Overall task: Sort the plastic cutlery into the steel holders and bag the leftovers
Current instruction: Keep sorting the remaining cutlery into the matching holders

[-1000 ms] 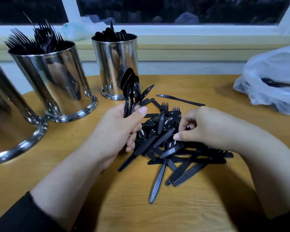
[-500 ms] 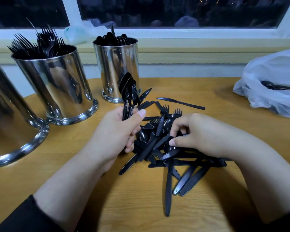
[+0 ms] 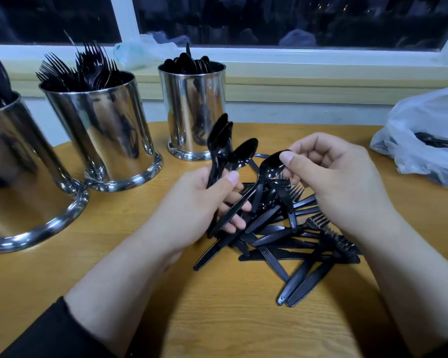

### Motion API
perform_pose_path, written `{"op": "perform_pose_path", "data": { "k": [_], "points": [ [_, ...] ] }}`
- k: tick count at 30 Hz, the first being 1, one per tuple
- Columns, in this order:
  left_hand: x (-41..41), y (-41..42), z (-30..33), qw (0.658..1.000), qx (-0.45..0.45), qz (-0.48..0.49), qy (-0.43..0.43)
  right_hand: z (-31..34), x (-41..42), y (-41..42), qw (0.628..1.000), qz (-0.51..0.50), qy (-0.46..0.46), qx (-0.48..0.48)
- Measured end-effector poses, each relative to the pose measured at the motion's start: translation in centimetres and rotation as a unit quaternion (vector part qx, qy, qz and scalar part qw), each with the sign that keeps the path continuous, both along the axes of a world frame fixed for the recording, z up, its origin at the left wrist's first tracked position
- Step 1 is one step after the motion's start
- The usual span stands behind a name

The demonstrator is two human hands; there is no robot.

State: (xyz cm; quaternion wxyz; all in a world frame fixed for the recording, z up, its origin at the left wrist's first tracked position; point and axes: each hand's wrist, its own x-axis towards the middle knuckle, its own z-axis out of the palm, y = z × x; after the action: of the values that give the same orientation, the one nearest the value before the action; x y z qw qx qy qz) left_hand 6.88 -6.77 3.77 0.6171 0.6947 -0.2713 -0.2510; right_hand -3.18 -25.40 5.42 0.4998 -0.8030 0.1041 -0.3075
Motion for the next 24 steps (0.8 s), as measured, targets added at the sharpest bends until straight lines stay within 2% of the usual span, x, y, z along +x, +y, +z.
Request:
{"op": "perform_pose_path", "data": {
  "k": [5,9,11,14,18,21,24],
  "points": [
    [0.0,0.1,-0.3,0.997,0.006,-0.052,0.059,-0.8,0.7,1.5,0.999,-0.032,-0.014,-0.015],
    [0.9,0.3,-0.3,0.994,-0.036,0.008,0.099,-1.4,0.9,1.5,0.999,-0.032,0.015,-0.011],
    [1.4,0.5,-0.1,0.991,-0.064,0.028,0.111,-1.4,1.0,1.5,0.996,-0.024,0.067,-0.061],
    [1.9,0.8,-0.1,0.986,-0.101,0.035,0.13,-0.8,1.7,2.1,0.967,0.009,0.167,-0.19],
    [2.1,0.9,0.0,0.986,-0.101,0.057,0.117,0.0,3.4,3.5,0.906,0.068,0.27,-0.318],
    [2.1,1.0,0.0,0.985,-0.107,0.072,0.112,-0.4,3.9,4.3,0.865,0.085,0.33,-0.367],
    [2.1,0.9,-0.1,0.984,-0.111,0.085,0.112,-0.5,3.7,4.5,0.857,0.088,0.353,-0.365]
  ]
}}
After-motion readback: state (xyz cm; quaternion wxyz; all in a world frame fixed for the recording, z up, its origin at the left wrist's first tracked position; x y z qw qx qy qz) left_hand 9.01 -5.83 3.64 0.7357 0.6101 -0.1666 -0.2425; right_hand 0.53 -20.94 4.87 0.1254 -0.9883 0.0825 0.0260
